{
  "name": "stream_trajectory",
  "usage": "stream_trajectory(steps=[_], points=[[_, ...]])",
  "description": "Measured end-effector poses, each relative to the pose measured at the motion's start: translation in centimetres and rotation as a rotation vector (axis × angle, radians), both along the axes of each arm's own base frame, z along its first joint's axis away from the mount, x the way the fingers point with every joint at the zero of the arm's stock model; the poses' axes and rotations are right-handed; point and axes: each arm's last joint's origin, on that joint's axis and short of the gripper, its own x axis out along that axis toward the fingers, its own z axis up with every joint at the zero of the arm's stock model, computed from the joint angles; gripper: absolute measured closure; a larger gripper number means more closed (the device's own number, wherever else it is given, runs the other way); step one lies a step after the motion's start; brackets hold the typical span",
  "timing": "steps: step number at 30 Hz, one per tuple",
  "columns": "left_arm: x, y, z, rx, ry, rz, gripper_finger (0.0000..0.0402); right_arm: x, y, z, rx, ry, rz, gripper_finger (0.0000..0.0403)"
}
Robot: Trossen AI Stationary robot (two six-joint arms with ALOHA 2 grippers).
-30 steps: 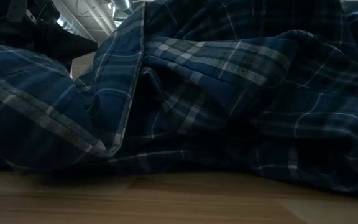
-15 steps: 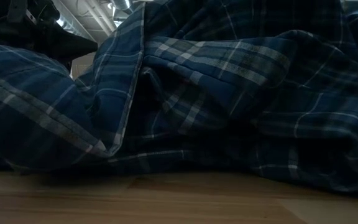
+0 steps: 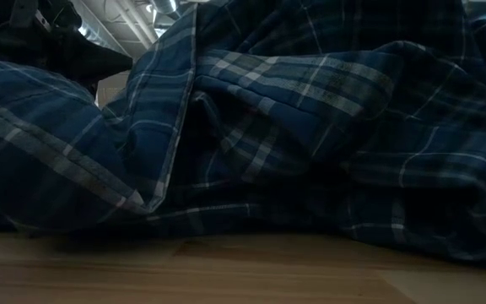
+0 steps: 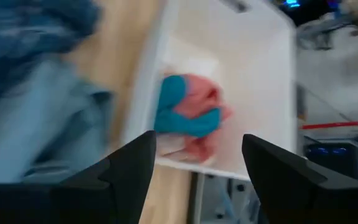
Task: Sort clothes
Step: Put the black shirt into the white bin
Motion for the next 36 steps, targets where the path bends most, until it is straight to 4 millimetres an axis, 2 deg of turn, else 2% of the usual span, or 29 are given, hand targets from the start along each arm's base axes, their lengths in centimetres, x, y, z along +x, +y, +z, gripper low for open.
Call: stream_trajectory(steps=[4,10,18,24,36], points=[[0.0,0.0,-0.1,-0.020,0.002,0.000,0.0402,-1.9,4.3,-1.9,0.028,0.099,0.053,0.0146],[0.0,0.0,-0.1,-0.009,0.009,0.000,0.0402,-5.6,10.1,-4.1,0.037,0.079,0.098,0.0146],[0.0,0.0,-0.1,-0.002,0.007,0.000,0.0402,-10.5,15.5,-7.8,0.093,0.033,0.059,0.0146],[0.0,0.0,-0.1,-0.005,0.006,0.000,0.0402,-12.8,18.3,-10.0,0.180,0.021,0.031,0.0146],[0.0,0.0,-0.1,-0.010,0.005,0.000,0.0402,-15.4,20.7,-14.3,0.374,0.097,-0.070,0.0146]])
